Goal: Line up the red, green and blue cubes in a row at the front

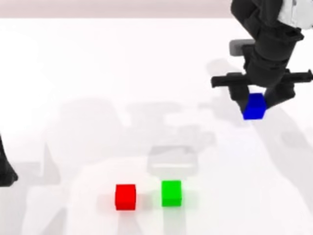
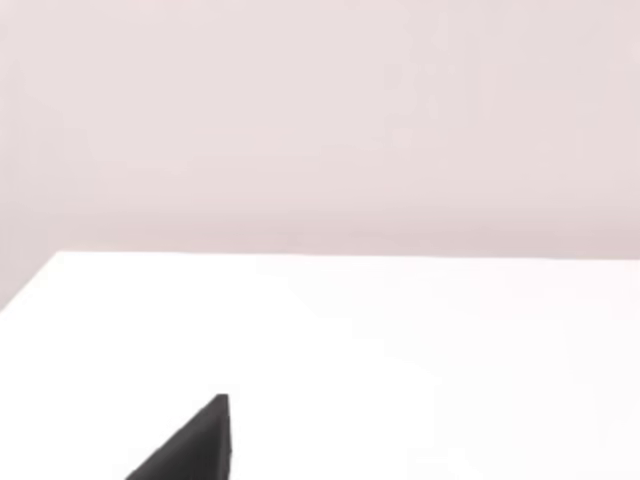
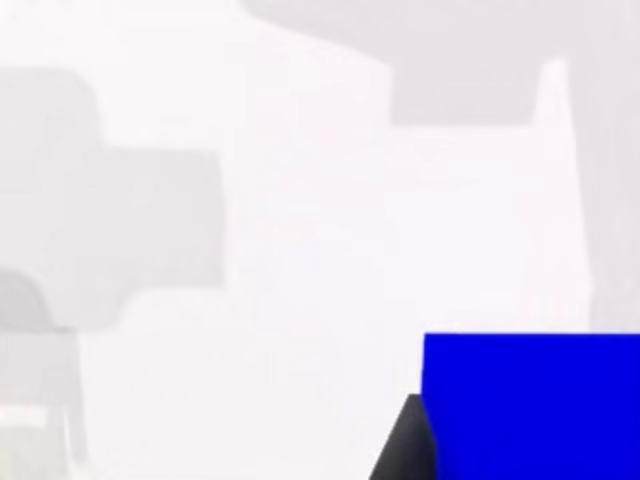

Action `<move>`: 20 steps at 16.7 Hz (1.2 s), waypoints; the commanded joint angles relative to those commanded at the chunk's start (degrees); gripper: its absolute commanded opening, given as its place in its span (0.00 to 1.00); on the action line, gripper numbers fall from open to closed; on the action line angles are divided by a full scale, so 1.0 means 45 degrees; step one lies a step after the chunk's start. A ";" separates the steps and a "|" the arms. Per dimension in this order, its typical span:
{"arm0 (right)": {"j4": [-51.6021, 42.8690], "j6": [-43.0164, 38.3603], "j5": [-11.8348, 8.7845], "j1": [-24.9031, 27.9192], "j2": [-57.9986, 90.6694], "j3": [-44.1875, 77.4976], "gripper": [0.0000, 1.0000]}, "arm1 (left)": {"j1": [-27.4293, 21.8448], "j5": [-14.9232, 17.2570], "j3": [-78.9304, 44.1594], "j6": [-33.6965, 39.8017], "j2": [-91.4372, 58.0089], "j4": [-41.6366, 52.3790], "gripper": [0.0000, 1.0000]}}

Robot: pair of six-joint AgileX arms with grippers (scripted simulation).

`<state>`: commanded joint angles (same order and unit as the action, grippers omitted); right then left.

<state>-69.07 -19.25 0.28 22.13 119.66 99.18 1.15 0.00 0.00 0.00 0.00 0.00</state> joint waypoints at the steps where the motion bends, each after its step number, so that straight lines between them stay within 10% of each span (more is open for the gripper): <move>1: 0.0185 -0.0800 -0.0002 0.0668 -0.0596 -0.0926 0.00 | 0.0000 0.0000 0.0000 0.0000 0.0000 0.0000 1.00; 8: 0.1346 -0.5034 0.0034 0.4396 -0.4075 -0.5430 0.00 | 0.0000 0.0000 0.0000 0.0000 0.0000 0.0000 1.00; 20: 0.4014 -0.5255 0.0031 0.4579 -0.3382 -0.7200 0.00 | 0.0000 0.0000 0.0000 0.0000 0.0000 0.0000 1.00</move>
<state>-51.01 -42.90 0.42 42.73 104.44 66.78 1.15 0.00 0.00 0.00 0.00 0.00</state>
